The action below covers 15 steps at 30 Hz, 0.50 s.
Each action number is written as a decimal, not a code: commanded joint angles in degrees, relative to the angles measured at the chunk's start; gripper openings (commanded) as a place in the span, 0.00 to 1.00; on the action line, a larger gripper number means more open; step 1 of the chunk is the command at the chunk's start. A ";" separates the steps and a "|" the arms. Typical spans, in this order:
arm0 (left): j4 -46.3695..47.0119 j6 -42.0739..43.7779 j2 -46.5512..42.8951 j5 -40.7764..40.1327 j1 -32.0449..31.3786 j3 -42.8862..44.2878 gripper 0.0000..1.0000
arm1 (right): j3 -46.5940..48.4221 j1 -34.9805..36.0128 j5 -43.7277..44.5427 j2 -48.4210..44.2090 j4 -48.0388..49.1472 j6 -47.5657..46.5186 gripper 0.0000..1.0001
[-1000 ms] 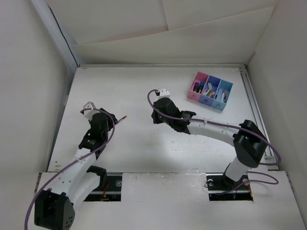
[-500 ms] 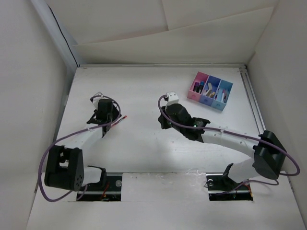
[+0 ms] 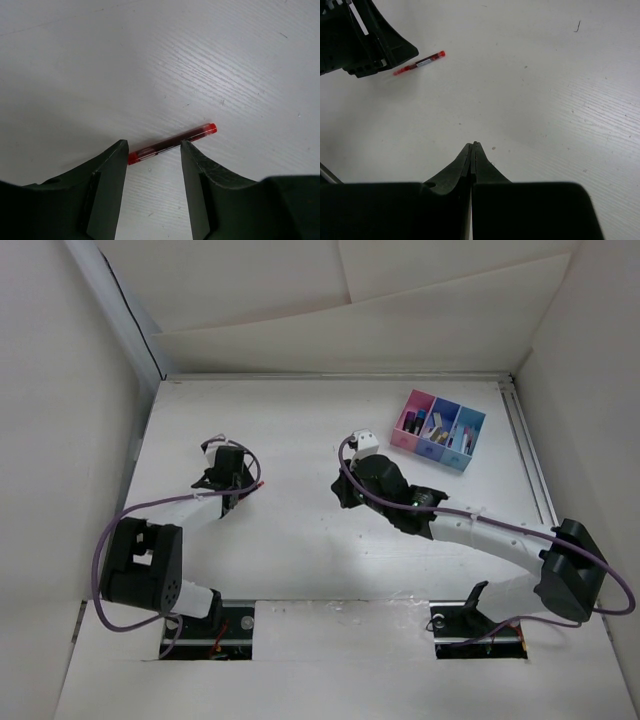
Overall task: Sort the stationery into containers
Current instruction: Move the pen to the center of the board.
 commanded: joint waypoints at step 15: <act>-0.46 -0.61 4.77 2.24 -3.11 1.39 0.25 | -0.16 -0.32 -2.35 -1.90 3.09 -0.53 0.03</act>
